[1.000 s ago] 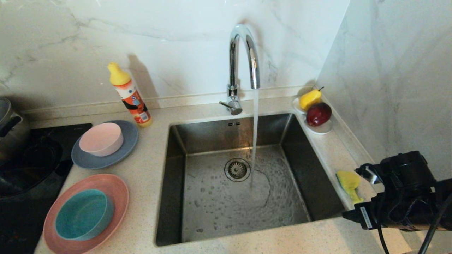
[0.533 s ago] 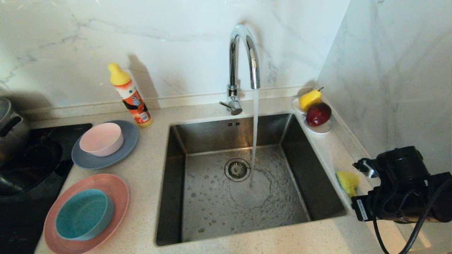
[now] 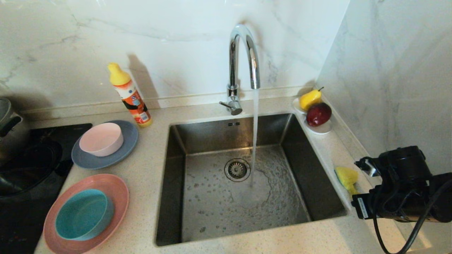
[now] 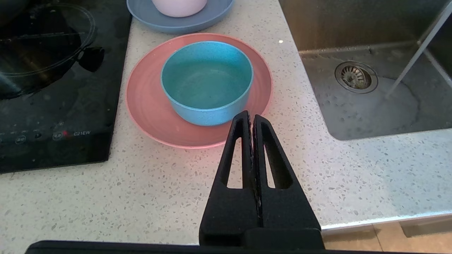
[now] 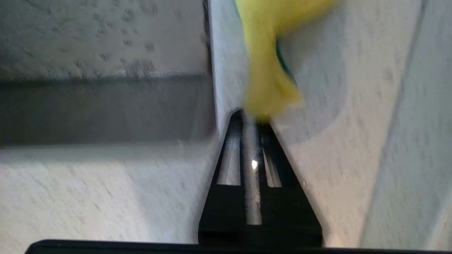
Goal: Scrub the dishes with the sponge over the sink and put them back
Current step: Pick up a bowl and the sponge
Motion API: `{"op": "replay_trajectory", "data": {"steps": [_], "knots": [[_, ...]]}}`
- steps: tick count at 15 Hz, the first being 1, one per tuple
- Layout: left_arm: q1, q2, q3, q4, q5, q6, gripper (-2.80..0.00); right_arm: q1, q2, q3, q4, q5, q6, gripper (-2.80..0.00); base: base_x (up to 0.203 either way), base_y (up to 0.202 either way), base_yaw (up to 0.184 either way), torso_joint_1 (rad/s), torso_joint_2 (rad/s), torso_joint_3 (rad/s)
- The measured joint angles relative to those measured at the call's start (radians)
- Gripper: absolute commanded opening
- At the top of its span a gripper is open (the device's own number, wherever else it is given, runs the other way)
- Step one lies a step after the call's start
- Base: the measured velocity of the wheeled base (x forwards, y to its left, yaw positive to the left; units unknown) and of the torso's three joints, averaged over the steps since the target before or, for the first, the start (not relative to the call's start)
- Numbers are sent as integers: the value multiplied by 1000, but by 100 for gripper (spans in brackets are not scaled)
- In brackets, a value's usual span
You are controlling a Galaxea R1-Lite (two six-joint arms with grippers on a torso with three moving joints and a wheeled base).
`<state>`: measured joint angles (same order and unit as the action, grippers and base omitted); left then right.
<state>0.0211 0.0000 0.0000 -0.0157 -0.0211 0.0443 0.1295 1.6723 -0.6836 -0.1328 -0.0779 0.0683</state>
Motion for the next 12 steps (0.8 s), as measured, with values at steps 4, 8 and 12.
{"op": "replay_trajectory", "data": {"steps": [4,8,12], "knots": [[0,0,0,1,0,0,-280,1,-29,-13,53,4,4,0,0,0,0,0,0,0],[0,0,0,1,0,0,-280,1,-28,-50,49,3,6,0,0,0,0,0,0,0],[0,0,0,1,0,0,-280,-14,10,-100,40,2,2,0,0,0,0,0,0,0]]}}
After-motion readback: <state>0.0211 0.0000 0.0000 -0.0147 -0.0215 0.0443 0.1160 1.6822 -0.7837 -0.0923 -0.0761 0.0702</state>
